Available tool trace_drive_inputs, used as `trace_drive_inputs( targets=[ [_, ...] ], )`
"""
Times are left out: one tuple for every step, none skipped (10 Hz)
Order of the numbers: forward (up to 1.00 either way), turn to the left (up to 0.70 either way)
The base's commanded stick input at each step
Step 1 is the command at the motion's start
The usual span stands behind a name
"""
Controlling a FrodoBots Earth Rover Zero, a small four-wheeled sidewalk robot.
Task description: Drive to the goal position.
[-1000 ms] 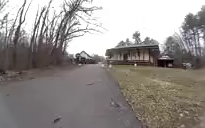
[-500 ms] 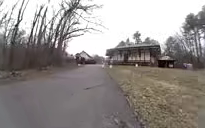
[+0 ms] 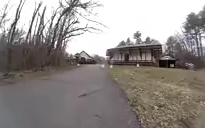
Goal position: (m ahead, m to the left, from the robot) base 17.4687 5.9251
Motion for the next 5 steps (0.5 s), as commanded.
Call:
trace_drive_inputs(
  targets=[
    [1.0, 0.0],
    [1.0, 0.0],
    [1.0, 0.0],
    [1.0, 0.0],
    [1.0, 0.0]
  ],
)
